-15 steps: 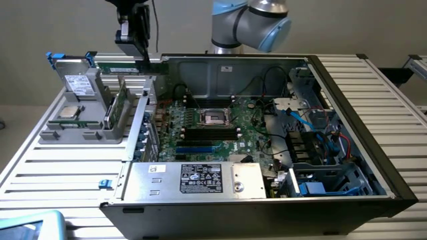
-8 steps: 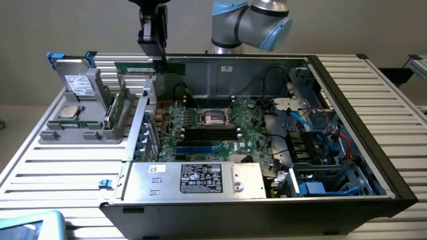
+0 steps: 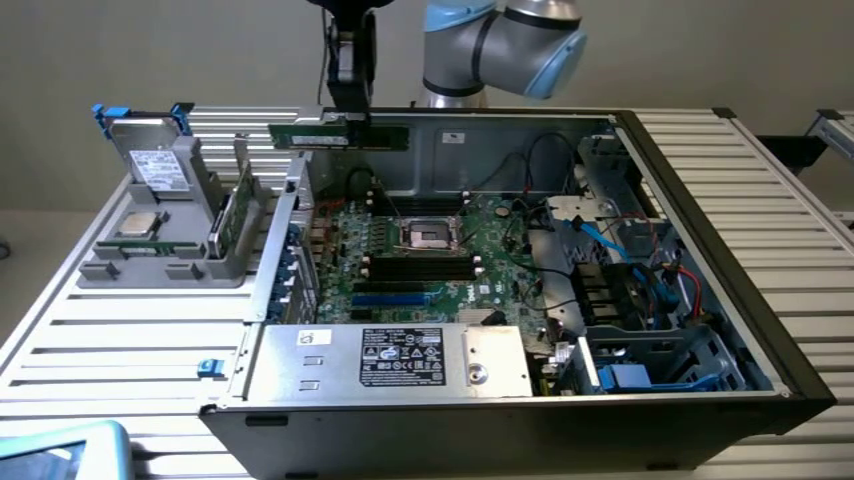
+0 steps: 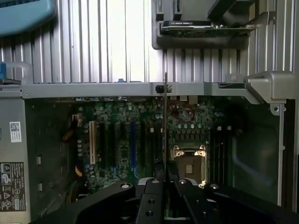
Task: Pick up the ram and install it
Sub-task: 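Pick up the ram and move it above insertion slot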
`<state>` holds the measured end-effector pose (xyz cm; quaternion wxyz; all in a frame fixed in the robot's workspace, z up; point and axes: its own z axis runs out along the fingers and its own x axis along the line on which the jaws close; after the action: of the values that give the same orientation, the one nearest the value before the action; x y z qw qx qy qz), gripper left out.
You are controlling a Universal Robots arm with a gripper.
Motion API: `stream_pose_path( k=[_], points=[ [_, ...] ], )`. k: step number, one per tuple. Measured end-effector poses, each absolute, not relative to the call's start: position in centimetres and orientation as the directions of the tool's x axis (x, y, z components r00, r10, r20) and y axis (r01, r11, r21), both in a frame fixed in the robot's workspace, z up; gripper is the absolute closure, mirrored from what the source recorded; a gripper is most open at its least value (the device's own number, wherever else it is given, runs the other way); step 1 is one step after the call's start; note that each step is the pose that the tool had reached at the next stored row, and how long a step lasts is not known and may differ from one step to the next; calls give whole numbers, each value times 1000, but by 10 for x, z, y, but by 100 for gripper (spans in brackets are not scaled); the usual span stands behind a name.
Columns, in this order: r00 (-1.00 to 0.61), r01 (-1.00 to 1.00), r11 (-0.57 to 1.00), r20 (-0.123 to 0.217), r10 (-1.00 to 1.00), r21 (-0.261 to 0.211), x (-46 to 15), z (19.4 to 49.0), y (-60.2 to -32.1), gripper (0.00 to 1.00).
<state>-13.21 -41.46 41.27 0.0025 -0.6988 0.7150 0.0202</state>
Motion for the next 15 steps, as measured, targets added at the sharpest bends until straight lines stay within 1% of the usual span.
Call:
stream_pose_path(
  k=[5, 11, 15],
  points=[
    [-23, -999, 23, -5, -1000, 23, -117, 412, -405, 87],
    [-23, -1000, 23, -5, -1000, -8, -107, 410, -400, 87],
    [-23, -1000, 23, -5, -1000, -11, -98, 406, -398, 87]
  ],
)
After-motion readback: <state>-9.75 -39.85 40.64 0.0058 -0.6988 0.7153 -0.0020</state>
